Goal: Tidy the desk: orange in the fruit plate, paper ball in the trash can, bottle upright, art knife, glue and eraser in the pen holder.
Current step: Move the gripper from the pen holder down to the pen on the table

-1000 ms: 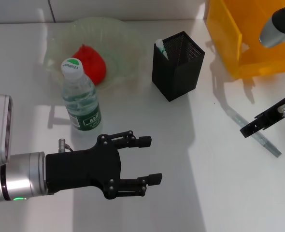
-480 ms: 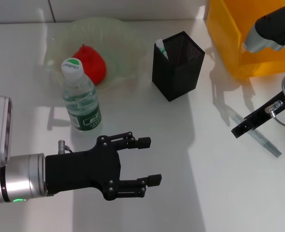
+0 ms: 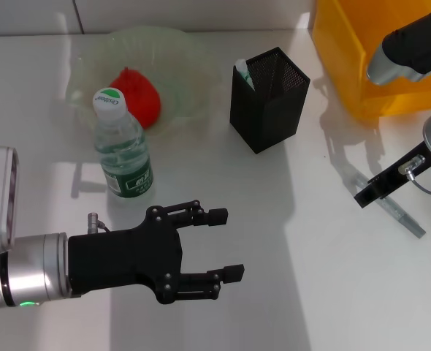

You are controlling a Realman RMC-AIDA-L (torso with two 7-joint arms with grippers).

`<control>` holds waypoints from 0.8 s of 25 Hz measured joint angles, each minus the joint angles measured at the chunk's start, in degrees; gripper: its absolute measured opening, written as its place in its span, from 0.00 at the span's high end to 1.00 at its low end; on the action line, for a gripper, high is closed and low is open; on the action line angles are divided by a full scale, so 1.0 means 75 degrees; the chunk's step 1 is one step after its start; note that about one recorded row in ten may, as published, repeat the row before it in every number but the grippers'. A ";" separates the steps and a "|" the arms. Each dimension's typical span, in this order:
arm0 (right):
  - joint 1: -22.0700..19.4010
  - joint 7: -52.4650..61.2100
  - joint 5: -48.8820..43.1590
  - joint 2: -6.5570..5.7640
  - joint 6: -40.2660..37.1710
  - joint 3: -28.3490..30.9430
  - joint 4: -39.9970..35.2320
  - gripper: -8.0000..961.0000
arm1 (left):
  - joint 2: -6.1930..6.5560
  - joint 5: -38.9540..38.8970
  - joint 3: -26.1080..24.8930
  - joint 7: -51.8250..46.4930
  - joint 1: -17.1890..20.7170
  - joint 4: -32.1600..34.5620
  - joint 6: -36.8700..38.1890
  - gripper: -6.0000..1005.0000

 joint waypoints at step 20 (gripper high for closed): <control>0.0035 -0.0121 -0.0004 -0.0001 0.0027 -0.0004 0.0215 0.57 | 0.0000 0.0000 0.0012 -0.0011 -0.0001 0.0017 0.0013 0.22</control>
